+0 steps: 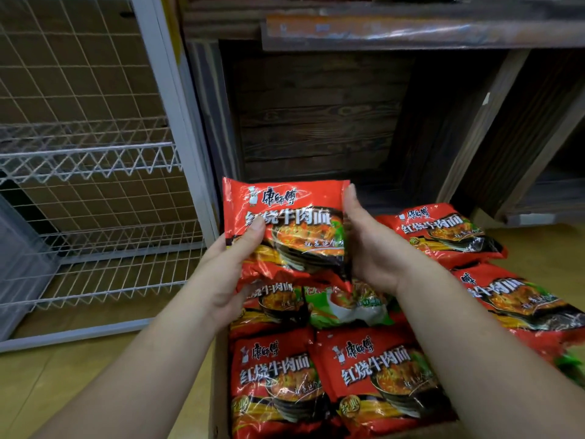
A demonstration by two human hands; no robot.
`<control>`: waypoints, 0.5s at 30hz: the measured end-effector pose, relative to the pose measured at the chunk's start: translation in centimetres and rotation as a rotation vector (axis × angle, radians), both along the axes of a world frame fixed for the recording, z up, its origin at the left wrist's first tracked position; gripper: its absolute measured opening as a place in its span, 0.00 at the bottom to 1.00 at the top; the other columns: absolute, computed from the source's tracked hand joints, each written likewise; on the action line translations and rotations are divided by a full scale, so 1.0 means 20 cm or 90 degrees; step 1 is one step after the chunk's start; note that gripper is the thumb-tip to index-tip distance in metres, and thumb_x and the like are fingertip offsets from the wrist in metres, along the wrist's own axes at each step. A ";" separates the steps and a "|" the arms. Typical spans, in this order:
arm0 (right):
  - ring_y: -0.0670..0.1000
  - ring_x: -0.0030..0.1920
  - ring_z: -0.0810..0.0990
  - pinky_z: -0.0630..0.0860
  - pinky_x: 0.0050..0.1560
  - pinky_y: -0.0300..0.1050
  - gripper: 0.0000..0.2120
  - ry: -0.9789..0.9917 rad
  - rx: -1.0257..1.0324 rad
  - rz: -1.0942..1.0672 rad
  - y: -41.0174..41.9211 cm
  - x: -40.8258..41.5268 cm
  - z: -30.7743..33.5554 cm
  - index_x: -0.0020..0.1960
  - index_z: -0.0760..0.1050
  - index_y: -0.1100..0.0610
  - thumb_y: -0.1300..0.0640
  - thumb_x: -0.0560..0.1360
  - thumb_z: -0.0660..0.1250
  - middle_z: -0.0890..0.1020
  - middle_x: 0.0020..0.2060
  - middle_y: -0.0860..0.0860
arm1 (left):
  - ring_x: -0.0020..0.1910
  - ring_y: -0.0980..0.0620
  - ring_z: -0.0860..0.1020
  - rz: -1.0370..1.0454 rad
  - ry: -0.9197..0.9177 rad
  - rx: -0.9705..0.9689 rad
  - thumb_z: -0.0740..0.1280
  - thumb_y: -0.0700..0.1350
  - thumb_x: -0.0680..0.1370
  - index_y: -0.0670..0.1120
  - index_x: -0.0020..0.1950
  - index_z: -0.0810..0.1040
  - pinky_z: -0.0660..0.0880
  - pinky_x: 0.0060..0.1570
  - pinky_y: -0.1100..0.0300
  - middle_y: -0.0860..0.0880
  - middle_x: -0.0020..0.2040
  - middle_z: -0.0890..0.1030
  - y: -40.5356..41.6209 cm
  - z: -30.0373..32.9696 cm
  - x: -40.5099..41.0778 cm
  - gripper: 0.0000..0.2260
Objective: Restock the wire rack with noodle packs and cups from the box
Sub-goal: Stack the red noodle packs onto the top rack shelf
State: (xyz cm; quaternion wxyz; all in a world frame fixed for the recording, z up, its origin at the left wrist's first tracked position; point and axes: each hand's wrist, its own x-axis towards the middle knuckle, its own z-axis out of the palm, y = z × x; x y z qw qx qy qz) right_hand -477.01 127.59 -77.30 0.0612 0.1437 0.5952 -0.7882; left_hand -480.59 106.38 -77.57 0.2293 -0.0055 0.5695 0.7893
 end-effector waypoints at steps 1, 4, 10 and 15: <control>0.54 0.57 0.84 0.76 0.61 0.60 0.38 0.012 0.017 0.001 0.00 -0.01 0.07 0.73 0.65 0.44 0.31 0.67 0.68 0.83 0.59 0.50 | 0.53 0.44 0.85 0.002 0.002 0.004 0.76 0.54 0.64 0.49 0.63 0.76 0.76 0.60 0.42 0.45 0.52 0.86 0.01 0.06 -0.01 0.29; 0.54 0.54 0.85 0.79 0.58 0.59 0.34 0.066 0.069 -0.016 -0.03 -0.06 0.34 0.72 0.65 0.43 0.44 0.70 0.75 0.84 0.56 0.49 | 0.51 0.46 0.85 0.000 0.011 0.007 0.75 0.53 0.66 0.49 0.64 0.76 0.78 0.57 0.44 0.46 0.52 0.86 0.01 0.32 -0.03 0.28; 0.55 0.54 0.85 0.81 0.55 0.57 0.25 0.070 0.070 -0.029 -0.16 -0.10 1.05 0.69 0.69 0.45 0.53 0.74 0.73 0.84 0.57 0.51 | 0.41 0.52 0.86 0.018 0.029 0.010 0.71 0.48 0.74 0.53 0.61 0.76 0.80 0.32 0.60 0.51 0.45 0.87 -0.08 1.05 -0.04 0.16; 0.56 0.55 0.84 0.79 0.57 0.60 0.22 0.063 0.095 -0.014 -0.29 -0.12 1.76 0.66 0.71 0.43 0.53 0.75 0.72 0.85 0.55 0.51 | 0.47 0.51 0.86 -0.004 0.064 0.005 0.73 0.51 0.69 0.55 0.66 0.73 0.81 0.40 0.57 0.49 0.53 0.86 -0.23 1.74 -0.08 0.26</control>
